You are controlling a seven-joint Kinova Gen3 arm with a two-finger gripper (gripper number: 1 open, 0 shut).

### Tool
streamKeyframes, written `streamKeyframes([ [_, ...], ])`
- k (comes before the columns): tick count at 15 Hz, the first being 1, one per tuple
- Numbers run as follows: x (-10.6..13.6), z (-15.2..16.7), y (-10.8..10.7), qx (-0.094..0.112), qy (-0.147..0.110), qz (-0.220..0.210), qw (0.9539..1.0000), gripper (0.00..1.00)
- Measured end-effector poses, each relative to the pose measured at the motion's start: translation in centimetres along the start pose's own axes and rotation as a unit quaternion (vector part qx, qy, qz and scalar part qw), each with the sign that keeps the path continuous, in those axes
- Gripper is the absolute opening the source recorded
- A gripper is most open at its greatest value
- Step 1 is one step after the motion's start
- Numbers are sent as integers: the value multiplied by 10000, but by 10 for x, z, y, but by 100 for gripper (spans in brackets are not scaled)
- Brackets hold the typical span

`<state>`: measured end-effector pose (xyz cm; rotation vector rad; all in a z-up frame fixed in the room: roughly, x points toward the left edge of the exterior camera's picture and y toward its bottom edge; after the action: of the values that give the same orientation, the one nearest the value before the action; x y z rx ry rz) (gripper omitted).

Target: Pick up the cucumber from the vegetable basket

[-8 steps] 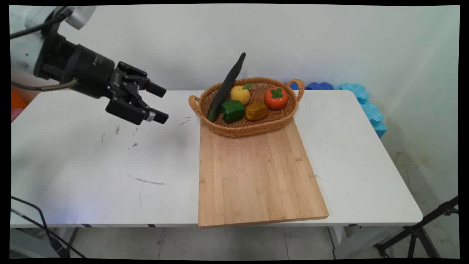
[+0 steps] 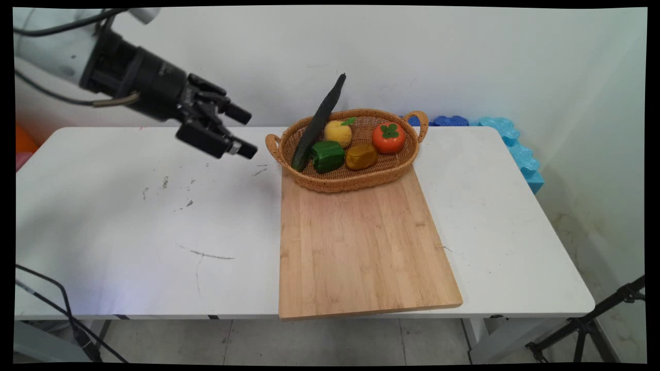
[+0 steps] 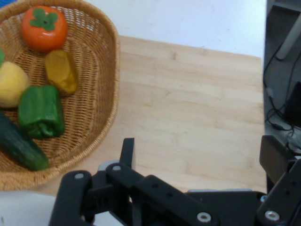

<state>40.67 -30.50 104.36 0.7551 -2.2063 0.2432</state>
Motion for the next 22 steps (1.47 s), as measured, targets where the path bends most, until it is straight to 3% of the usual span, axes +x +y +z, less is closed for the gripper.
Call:
streamKeyframes([
  [5, 37, 33, -22, 266, -109, -115, 9995, 100],
  [11, 72, 84, -66, 872, -321, -427, 9948, 100],
  [15, 81, 115, -99, 1332, -508, -707, 9872, 100],
  [22, 80, 178, -154, 2034, -867, -1309, 9664, 100],
])
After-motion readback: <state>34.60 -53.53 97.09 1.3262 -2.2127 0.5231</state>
